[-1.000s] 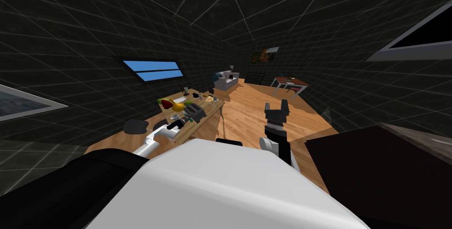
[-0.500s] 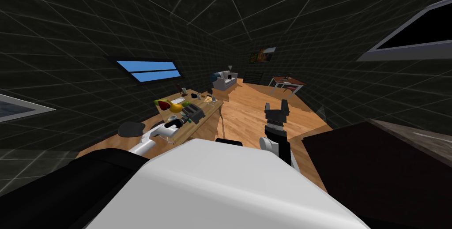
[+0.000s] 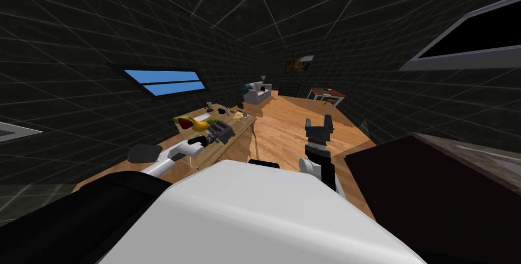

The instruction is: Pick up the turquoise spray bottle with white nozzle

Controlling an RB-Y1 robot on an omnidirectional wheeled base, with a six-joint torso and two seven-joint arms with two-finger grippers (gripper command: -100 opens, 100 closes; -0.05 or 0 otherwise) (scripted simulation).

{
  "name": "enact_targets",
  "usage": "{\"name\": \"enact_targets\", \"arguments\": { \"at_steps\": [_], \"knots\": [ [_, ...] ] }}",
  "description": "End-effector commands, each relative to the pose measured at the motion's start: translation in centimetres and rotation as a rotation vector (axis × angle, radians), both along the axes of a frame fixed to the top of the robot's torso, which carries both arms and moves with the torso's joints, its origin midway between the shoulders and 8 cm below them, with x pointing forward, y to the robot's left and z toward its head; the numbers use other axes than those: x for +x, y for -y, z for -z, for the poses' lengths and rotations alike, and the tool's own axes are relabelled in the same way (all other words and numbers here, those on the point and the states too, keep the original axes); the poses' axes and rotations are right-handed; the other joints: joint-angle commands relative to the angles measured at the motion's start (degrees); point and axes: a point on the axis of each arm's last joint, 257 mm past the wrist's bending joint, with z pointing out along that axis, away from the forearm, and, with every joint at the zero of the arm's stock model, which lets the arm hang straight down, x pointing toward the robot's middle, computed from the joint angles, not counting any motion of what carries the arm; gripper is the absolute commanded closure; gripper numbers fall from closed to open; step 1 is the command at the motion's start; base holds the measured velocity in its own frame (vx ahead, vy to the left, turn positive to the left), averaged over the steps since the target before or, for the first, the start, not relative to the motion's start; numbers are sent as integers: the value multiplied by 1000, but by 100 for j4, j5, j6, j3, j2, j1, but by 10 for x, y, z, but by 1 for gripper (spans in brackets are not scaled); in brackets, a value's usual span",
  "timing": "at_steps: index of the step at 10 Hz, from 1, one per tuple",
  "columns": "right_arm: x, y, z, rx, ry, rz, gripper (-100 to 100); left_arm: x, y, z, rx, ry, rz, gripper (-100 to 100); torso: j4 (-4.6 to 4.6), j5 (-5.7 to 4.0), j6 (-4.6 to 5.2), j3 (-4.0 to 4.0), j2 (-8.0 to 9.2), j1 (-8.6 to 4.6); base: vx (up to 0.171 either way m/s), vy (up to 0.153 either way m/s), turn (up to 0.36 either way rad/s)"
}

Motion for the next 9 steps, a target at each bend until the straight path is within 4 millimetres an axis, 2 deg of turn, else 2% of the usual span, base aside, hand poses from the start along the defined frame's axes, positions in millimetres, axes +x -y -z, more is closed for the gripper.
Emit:
{"name": "enact_targets", "arguments": {
  "at_steps": [1, 7, 8, 9],
  "knots": [
    [0, 0, 0, 0, 0, 0, 0, -4, -1, 3, -26, -22, -13, -100, 0, 0, 0, 0, 0, 0, 4, 13, -51],
    [0, 0, 0, 0, 0, 0, 0, -24, -6, 7, -84, -153, -51, -100, 0, 2, -2, -1, -1, 6, 4, 20, -55],
    [0, 0, 0, 0, 0, 0, 0, -25, -1, 9, -114, -152, -59, -100, 0, 2, 0, -1, -2, 7, 9, 32, -46],
    [0, 0, 0, 0, 0, 0, 0, -32, -6, 8, -106, -197, -64, -100, -1, 3, -3, -1, -2, 7, 17, 45, -76]
  ]
}}
